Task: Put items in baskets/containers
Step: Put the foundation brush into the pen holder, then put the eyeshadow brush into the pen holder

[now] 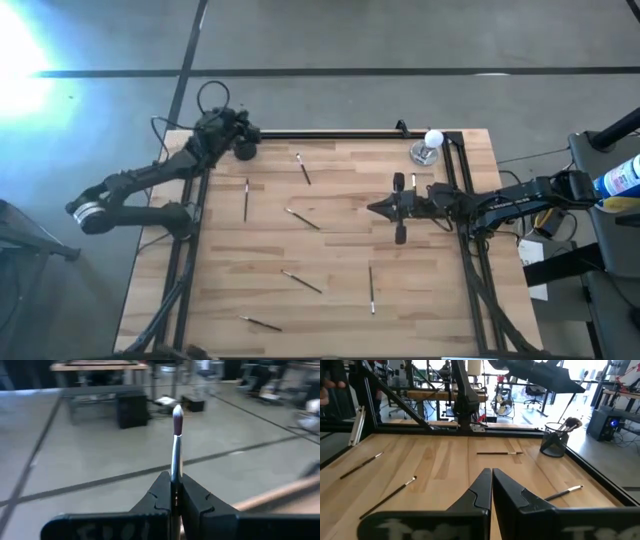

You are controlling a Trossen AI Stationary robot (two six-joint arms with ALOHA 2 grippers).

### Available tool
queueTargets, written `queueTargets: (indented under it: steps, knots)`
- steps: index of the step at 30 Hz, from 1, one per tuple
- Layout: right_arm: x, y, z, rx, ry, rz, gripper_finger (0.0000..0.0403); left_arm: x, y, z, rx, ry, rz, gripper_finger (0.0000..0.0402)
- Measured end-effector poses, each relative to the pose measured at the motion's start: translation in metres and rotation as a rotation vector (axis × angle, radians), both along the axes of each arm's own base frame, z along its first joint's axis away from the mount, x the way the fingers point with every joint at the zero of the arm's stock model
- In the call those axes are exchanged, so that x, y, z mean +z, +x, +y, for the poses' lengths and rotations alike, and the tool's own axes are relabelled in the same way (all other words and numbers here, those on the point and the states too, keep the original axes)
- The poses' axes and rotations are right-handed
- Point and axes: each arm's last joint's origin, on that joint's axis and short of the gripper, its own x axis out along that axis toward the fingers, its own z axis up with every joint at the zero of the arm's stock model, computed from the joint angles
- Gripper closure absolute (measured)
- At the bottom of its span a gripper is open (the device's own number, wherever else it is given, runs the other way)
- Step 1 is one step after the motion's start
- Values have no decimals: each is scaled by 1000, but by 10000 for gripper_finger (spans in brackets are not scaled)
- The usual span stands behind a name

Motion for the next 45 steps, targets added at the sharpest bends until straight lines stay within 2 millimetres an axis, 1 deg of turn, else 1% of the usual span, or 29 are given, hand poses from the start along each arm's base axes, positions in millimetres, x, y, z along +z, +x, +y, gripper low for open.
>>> queueTargets:
  steps: [2,5,8,14,18,23,30,34,37,41,45]
  knots:
    - [-1,-1,0,0,0,4,394,-3,-7,7,45,-15,0,390]
    - [-4,-2,0,0,-4,15,394,-9,-12,15,52,-55,0,390]
    - [-4,-2,0,1,-14,16,394,-19,-10,19,51,-96,22,389]
    - [-4,-2,0,2,-23,16,394,-46,-6,27,60,-187,91,388]
    - [-4,-2,0,2,-26,16,394,-58,-4,29,58,-238,89,383]
    - [-4,-2,0,3,-33,17,394,-60,-6,26,66,-281,85,354]
    - [-5,-2,0,3,-35,18,394,-51,-12,16,48,-298,104,317]
    - [-5,-2,0,3,-34,19,394,-35,-14,4,-61,-259,104,314]
    - [-5,-2,0,4,-37,21,394,-22,-11,-15,-185,-221,99,318]
    - [-5,-2,0,3,-43,24,394,-10,2,-49,-385,-203,101,332]
    - [-5,-2,0,3,-48,25,394,-9,20,-88,-598,-210,135,349]
